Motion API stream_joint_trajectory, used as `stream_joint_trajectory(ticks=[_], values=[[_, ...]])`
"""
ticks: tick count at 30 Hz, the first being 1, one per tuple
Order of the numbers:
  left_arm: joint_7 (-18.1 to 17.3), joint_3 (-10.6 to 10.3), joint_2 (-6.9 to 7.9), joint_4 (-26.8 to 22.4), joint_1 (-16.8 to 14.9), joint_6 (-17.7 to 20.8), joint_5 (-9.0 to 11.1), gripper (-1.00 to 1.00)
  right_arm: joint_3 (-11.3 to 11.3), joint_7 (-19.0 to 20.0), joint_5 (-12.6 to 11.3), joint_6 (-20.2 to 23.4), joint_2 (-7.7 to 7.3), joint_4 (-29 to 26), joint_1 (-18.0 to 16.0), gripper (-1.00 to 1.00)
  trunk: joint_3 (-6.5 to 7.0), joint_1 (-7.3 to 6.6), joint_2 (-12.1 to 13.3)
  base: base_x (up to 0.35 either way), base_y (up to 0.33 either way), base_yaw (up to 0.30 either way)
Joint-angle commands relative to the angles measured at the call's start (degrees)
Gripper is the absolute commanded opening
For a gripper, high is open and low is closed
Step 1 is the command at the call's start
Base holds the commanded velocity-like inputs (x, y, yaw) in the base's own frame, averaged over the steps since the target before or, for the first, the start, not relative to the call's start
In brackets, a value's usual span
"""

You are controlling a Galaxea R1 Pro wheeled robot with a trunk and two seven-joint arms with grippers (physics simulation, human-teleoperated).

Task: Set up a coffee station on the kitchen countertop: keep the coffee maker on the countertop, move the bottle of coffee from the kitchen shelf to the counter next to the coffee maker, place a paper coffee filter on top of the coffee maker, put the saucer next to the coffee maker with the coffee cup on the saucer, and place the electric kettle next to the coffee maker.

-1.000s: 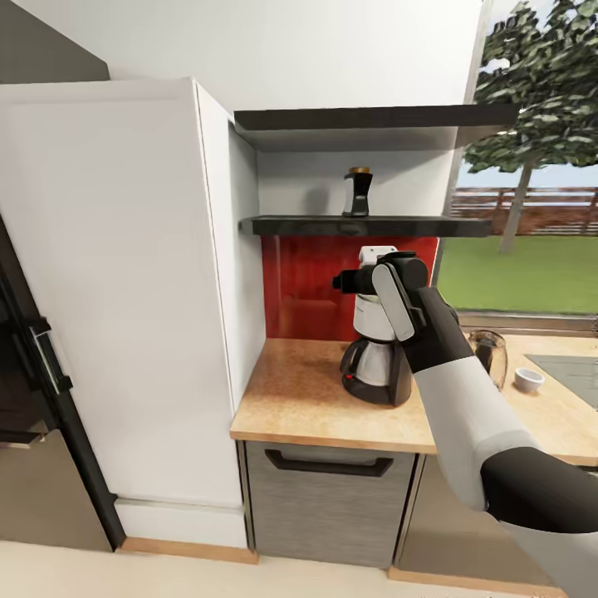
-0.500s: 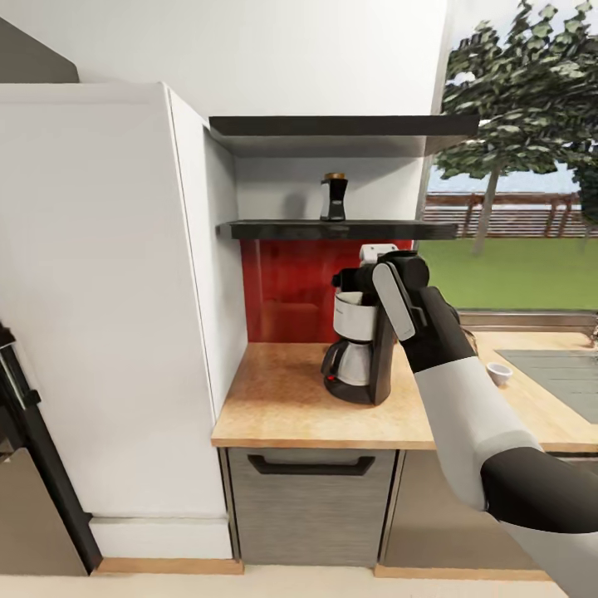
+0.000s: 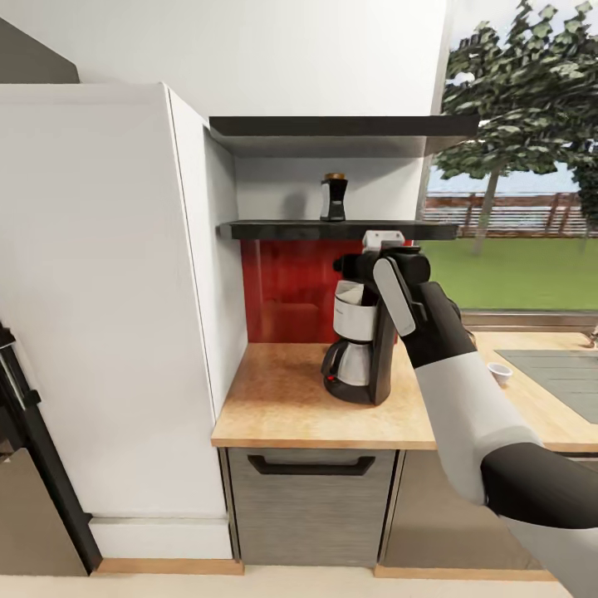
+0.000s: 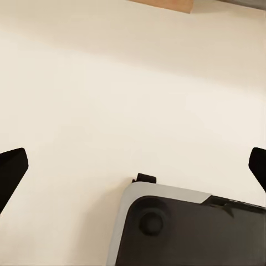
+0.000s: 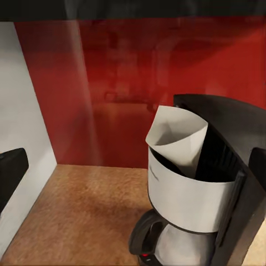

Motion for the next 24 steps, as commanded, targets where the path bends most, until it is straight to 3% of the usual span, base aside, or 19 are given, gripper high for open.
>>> stream_joint_trajectory(ticks=[1,9,11,14,24], values=[[0.0,0.2,-0.02,-0.1,0.0,-0.1,-0.1,1.0,0.1,-0.6,-0.6,0.0,0.02,-0.1,-0.1,1.0,-0.01,0.02,0.0,0.0,0.0,0.0],[0.1,0.2,0.06,0.1,0.0,0.0,0.0,1.0,-0.1,-0.7,-0.5,-0.5,0.0,-0.6,-0.1,1.0,-0.01,0.02,0.0,0.0,0.0,0.0],[0.2,0.3,0.07,2.3,0.1,0.0,0.0,1.0,-0.1,-0.7,-0.5,-7.0,-0.01,-0.6,-0.1,1.0,-0.01,0.02,0.0,0.0,0.0,0.0],[0.2,0.3,0.09,4.4,0.1,0.0,0.0,1.0,-0.1,-0.7,-0.6,-10.9,-0.01,-0.7,-0.1,1.0,-0.01,0.02,0.0,0.085,0.0,0.0],[0.3,0.3,0.35,5.0,0.1,3.8,0.0,1.0,0.0,-0.7,-0.7,-11.5,-0.01,-4.0,0.0,1.0,-0.01,0.02,0.0,0.311,0.0,0.0]])
